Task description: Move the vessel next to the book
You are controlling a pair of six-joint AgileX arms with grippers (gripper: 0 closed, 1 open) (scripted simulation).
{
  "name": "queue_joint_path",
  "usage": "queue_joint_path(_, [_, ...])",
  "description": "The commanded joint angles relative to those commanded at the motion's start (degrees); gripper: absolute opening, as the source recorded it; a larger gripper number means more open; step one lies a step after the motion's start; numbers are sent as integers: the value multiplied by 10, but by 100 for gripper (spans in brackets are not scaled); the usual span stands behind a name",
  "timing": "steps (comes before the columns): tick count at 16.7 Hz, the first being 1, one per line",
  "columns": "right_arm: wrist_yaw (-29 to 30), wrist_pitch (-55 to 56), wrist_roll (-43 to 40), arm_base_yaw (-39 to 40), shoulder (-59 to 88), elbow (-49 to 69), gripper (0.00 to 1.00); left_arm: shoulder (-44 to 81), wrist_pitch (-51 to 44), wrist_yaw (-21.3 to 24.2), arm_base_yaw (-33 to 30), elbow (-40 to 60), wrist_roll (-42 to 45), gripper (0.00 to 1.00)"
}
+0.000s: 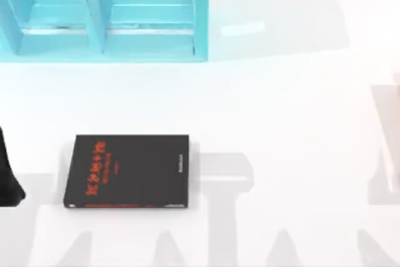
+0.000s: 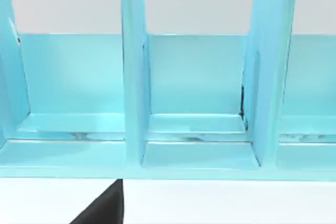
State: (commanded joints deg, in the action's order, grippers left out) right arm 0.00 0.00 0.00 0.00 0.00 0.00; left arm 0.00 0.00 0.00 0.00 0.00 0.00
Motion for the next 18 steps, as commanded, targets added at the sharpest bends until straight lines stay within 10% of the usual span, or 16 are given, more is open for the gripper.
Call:
queue_joint_path(8, [0, 0, 0, 0, 0, 0, 100, 43, -74, -13, 59, 94, 122, 100])
queue_joint_path(18, [0, 0, 0, 0, 0, 0, 100, 281, -391, -32, 273, 371, 713, 100])
